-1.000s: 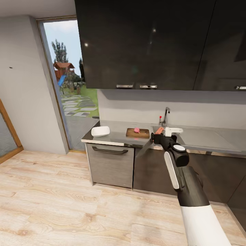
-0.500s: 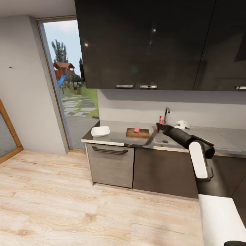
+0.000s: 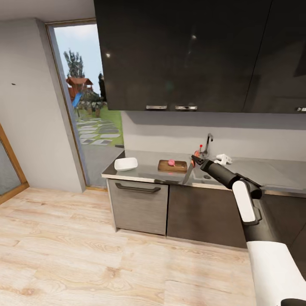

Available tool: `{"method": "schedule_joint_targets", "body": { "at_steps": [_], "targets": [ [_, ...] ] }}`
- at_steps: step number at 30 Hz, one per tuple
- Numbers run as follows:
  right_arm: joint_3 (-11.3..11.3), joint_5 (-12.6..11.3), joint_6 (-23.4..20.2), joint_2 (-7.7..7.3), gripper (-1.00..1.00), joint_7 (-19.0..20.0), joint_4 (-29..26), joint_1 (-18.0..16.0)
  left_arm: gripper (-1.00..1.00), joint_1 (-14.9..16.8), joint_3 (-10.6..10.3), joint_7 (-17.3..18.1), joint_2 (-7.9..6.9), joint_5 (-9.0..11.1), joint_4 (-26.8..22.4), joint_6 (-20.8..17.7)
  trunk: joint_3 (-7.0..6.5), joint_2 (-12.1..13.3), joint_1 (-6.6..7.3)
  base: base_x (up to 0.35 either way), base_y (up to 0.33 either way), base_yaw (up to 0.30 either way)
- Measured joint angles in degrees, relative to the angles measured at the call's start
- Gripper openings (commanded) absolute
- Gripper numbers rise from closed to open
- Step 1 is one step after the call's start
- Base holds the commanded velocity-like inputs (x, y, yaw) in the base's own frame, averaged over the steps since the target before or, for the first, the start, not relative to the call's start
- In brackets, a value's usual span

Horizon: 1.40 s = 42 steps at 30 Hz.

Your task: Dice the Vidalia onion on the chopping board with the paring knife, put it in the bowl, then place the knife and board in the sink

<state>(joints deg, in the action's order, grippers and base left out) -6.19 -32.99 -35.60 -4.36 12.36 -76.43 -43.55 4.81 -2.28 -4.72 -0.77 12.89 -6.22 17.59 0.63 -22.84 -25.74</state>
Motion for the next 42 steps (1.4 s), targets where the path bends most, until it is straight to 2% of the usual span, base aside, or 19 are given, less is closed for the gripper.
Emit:
{"method": "schedule_joint_targets", "body": {
  "at_steps": [7,9,13,19,26,39,42],
  "targets": [
    [0.13,0.29,1.53,-0.04,-1.00,0.92,1.92,0.00,1.00,0.00,0.00,0.02,0.01,0.00,0.02,0.00,0.00,0.00,0.01,0.235,0.163,0.000],
    [0.17,0.83,1.58,-0.03,-1.00,0.94,1.96,0.00,1.00,0.00,0.00,0.03,0.02,0.00,-0.02,0.00,0.00,0.00,0.01,0.253,0.099,0.000],
    [0.17,3.48,1.44,0.04,-1.00,1.04,2.00,-0.01,1.00,0.00,0.00,0.03,0.00,0.00,0.01,-0.01,0.00,-0.01,0.01,0.261,0.027,0.000],
    [0.18,4.27,1.18,-0.65,-1.00,1.55,1.70,-0.01,1.00,0.00,0.00,-0.12,-0.02,0.00,0.04,-0.01,0.00,-0.01,0.01,0.280,-0.078,0.000],
    [0.39,6.02,1.22,-0.74,-1.00,1.56,1.65,-0.01,1.00,0.00,0.00,-0.10,-0.02,-0.01,0.04,-0.01,0.00,-0.01,0.01,0.295,-0.115,0.000],
    [0.49,6.34,1.22,-0.74,-1.00,1.73,1.74,-0.01,1.00,0.00,0.00,-0.05,-0.11,-0.08,0.04,-0.01,0.00,-0.01,0.01,0.306,-0.094,0.000],
    [0.49,6.34,1.18,-0.74,-1.00,2.93,1.79,-0.01,1.00,0.00,0.00,-0.05,-0.11,-0.09,0.04,-0.01,0.00,-0.01,0.01,0.309,-0.057,0.000]
  ]
}}
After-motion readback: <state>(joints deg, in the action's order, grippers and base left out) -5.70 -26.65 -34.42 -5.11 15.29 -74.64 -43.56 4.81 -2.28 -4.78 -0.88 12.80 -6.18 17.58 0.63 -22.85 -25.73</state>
